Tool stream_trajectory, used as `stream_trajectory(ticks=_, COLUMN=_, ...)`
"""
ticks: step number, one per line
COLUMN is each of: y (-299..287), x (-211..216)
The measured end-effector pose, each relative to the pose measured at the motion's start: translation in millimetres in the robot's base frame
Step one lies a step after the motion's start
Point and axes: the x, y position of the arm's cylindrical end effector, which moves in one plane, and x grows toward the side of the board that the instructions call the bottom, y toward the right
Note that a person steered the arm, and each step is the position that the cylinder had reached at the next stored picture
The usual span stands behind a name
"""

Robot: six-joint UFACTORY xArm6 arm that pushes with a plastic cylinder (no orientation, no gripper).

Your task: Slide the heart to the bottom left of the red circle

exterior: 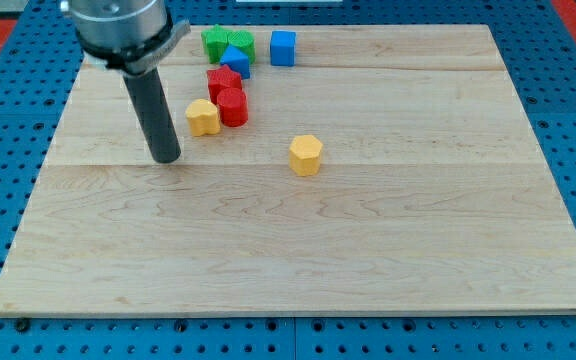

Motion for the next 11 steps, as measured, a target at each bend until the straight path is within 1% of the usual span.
stream_trajectory(ticks=1, y=-13, x=10)
stream_trajectory(ticks=2, y=-24, x=-12)
stream_trajectory(ticks=3, y=-20, x=-31)
stream_trajectory(ticks=4, y=-38, x=-78)
stream_trajectory(ticks=5, y=-16, x=-103)
stream_trajectory(ticks=6, y=21, x=-72)
stream_trajectory(ticks=7, y=23, x=-31)
stream_trajectory(ticks=8, y=10, x=4)
stream_trajectory(ticks=9, y=88, x=15)
stream_trajectory(ticks=10, y=160, x=55)
stream_trajectory(ticks=11, y=207, x=49)
